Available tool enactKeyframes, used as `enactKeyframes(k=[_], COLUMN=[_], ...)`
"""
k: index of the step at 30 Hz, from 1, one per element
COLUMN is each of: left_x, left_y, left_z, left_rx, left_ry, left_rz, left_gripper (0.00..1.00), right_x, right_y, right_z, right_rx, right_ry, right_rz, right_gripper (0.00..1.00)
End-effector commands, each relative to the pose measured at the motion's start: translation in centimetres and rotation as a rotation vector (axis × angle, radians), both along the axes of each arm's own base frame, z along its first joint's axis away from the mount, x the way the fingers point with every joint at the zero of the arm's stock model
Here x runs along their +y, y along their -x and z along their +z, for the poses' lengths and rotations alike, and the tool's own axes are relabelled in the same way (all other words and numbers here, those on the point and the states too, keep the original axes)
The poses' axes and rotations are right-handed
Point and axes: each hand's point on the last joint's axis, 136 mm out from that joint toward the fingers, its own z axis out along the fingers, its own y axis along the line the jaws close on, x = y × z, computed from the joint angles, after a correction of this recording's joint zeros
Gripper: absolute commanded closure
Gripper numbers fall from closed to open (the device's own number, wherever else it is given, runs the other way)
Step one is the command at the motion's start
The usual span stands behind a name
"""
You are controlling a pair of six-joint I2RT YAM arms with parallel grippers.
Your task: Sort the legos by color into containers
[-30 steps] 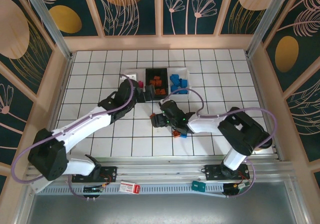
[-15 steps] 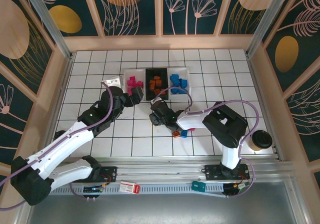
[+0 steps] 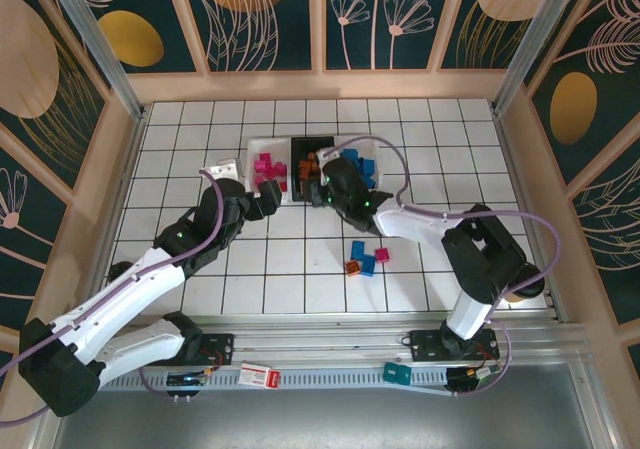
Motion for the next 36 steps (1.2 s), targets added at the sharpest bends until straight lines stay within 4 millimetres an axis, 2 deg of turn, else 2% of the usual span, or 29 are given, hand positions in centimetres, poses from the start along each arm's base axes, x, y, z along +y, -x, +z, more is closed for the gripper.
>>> enactKeyframes(k=[1, 3, 6, 7, 9, 12, 14, 16, 18, 19, 22, 25, 30, 36], left_x=[0.8, 1.0, 1.4, 1.4, 1.4, 1.3, 1.0, 0.6, 0.4, 0.4, 1.2, 1.7, 0.3, 0.2], left_y=[0.6, 0.7, 0.8, 0.8, 0.8, 0.6, 0.5, 0.4, 0.4, 0.4, 0.5, 0.1, -1.1, 0.0], left_z=[-0.3, -0.3, -0.4, -0.3, -0.1, 0.7, 1.9, 3.7, 5.2, 6.8, 8.6, 9.8, 10.1, 9.5], left_rx=[0.013, 0.014, 0.017, 0.017, 0.019, 0.018, 0.007, -0.019, -0.042, -0.069, -0.102, -0.104, -0.057, -0.118], left_ry=[-0.004, -0.008, -0.017, -0.020, -0.025, -0.033, -0.024, -0.001, 0.012, 0.030, 0.015, -0.043, -0.047, 0.072], left_rz=[0.021, 0.029, 0.040, 0.042, 0.041, 0.034, 0.024, 0.010, -0.004, -0.004, 0.013, 0.037, 0.025, 0.004], left_gripper=[0.01, 0.02, 0.01, 0.01, 0.01, 0.01, 0.01, 0.02, 0.02, 0.02, 0.02, 0.02, 0.02, 0.01], right_x=[0.9, 1.4, 2.0, 2.1, 2.3, 2.4, 2.5, 3.1, 4.5, 5.4, 8.6, 11.8, 16.7, 21.6], right_y=[-2.8, -4.6, -6.9, -7.4, -7.3, -5.5, -3.2, 0.0, 2.8, 4.0, 7.3, 8.9, 10.1, 9.6], right_z=[0.2, 0.3, 0.4, 0.5, 1.1, 2.6, 3.4, 3.6, 2.6, 1.8, 0.0, -1.6, -2.7, -3.5], right_rx=[0.002, 0.002, 0.026, 0.028, 0.018, -0.012, -0.033, -0.044, -0.024, -0.009, 0.030, 0.072, 0.101, 0.138], right_ry=[-0.028, -0.030, -0.030, -0.030, -0.035, -0.073, -0.106, -0.158, -0.166, -0.157, -0.137, -0.137, -0.185, -0.239], right_rz=[0.003, 0.000, -0.001, -0.002, 0.010, 0.045, 0.073, 0.137, 0.210, 0.253, 0.402, 0.507, 0.627, 0.711], right_gripper=[0.79, 0.71, 0.40, 0.36, 0.34, 0.34, 0.34, 0.34, 0.34, 0.34, 0.34, 0.34, 0.35, 0.35])
